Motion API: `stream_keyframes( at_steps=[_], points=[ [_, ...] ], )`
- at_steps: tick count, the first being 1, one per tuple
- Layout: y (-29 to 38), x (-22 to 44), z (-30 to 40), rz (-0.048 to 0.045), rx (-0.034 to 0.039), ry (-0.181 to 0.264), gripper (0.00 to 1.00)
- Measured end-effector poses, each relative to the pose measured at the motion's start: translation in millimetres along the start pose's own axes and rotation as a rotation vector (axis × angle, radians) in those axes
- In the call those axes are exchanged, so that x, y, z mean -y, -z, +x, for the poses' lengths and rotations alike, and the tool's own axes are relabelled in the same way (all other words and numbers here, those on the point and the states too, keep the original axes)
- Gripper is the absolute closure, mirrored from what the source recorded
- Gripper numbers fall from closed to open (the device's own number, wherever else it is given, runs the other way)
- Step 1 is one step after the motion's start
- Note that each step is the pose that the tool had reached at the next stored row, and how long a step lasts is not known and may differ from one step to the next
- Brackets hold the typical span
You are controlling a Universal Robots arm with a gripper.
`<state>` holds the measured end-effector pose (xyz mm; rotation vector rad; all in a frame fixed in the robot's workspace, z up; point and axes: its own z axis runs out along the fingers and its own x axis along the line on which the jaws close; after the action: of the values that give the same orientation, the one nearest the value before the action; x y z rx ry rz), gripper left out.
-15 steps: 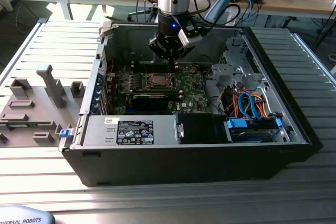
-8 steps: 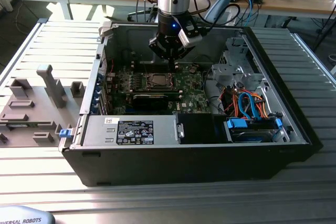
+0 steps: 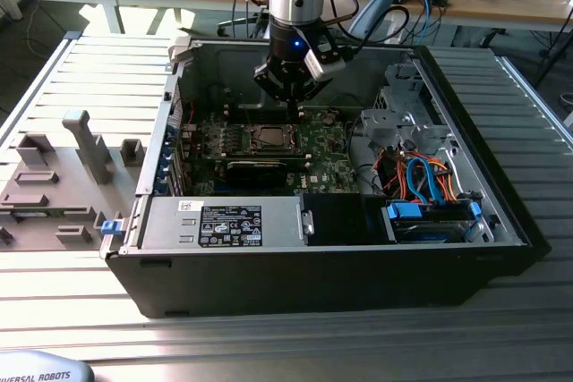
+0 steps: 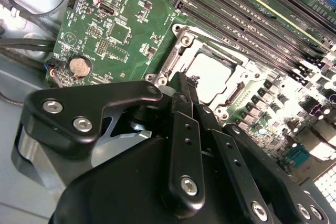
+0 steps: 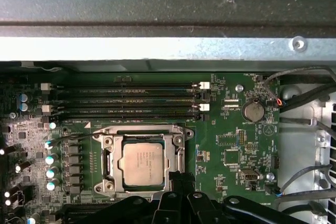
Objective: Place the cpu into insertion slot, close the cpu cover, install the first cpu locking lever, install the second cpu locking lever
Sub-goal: 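Install the first cpu locking lever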
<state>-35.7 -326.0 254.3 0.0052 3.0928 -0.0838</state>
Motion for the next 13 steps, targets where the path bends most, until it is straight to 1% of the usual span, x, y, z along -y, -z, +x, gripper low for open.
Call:
stream_keyframes(
  at_steps=[13],
  points=[
    [0.0, 0.0, 0.0, -0.0006, 0.0007, 0.013, 0.89]
  ],
)
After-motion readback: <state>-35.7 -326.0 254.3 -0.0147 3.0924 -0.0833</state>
